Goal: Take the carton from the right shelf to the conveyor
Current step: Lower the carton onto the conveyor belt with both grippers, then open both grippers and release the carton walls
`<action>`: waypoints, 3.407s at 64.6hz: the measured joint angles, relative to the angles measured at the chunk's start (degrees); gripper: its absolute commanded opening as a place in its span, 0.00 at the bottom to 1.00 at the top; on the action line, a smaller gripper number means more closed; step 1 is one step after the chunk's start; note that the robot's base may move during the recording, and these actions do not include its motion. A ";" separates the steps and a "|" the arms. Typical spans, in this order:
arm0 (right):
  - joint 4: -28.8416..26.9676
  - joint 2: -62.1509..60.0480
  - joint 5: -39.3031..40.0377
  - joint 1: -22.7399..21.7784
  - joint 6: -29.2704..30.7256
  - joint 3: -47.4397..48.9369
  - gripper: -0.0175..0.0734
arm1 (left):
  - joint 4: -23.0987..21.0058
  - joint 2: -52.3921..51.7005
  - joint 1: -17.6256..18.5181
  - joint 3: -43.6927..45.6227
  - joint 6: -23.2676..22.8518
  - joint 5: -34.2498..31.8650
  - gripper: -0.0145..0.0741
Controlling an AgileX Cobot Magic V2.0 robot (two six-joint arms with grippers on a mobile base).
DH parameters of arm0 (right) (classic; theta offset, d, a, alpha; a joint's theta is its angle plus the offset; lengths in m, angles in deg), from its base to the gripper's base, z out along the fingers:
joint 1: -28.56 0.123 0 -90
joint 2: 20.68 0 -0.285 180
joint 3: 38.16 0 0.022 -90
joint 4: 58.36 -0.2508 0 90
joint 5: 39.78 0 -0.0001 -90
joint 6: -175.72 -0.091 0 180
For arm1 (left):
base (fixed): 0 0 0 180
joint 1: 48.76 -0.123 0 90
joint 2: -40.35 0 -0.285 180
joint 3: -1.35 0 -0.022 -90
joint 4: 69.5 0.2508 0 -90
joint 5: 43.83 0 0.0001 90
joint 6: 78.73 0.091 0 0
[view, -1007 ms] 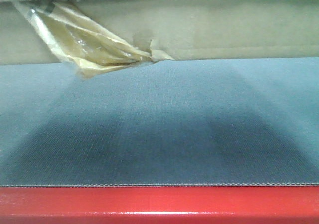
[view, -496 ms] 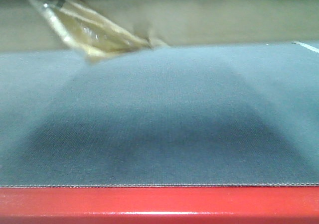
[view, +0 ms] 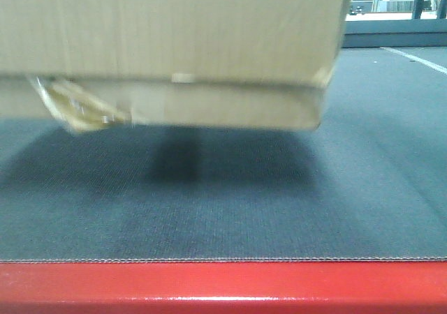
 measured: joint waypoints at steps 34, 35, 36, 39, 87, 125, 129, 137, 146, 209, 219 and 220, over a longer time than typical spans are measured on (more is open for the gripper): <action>-0.08 5.03 2.39 -1.04 0.53 1.06 0.82 | 0.54 4.72 -0.12 -0.05 0.43 -4.21 0.87; -0.08 5.03 2.24 -1.04 0.53 1.28 0.82 | 0.54 4.72 -0.12 -0.05 0.43 -4.06 0.87; -0.08 4.93 1.97 -1.07 0.53 1.48 0.82 | 0.54 4.72 -0.12 -0.05 0.43 -3.78 0.85; -0.08 4.66 1.78 -1.19 0.53 1.99 0.82 | 0.54 4.72 -0.12 0.18 0.43 -3.13 0.83; 4.65 -18.99 -5.55 -17.29 0.71 -11.26 0.12 | 2.26 -22.88 -0.12 -25.29 7.31 -5.21 0.19; 6.92 -52.59 20.47 -18.92 0.81 -59.30 0.12 | 2.54 -60.59 -0.12 -65.40 3.67 -31.88 0.19; 6.92 -55.91 23.01 -18.92 0.94 -62.57 0.12 | 2.69 -63.45 -0.12 -67.02 3.67 -31.89 0.19; 6.92 -63.88 27.88 -18.92 2.04 -67.04 0.12 | 2.74 -68.49 -0.12 -69.50 3.67 -32.02 0.19; 6.92 -72.15 29.82 -18.92 2.38 -69.34 0.12 | 2.94 -71.40 -0.12 -70.03 3.67 -32.99 0.19; 7.03 -76.63 34.56 -18.92 2.64 -69.56 0.12 | 0.10 -73.66 -3.67 -73.09 7.04 -36.20 0.19; 7.03 -76.63 34.56 -18.93 2.64 -69.56 0.12 | -3.70 -78.74 -9.39 -80.06 10.13 -43.77 0.19; 7.03 -76.63 34.56 -18.93 2.64 -69.56 0.12 | -3.90 -79.54 -10.09 -81.19 10.30 -44.68 0.19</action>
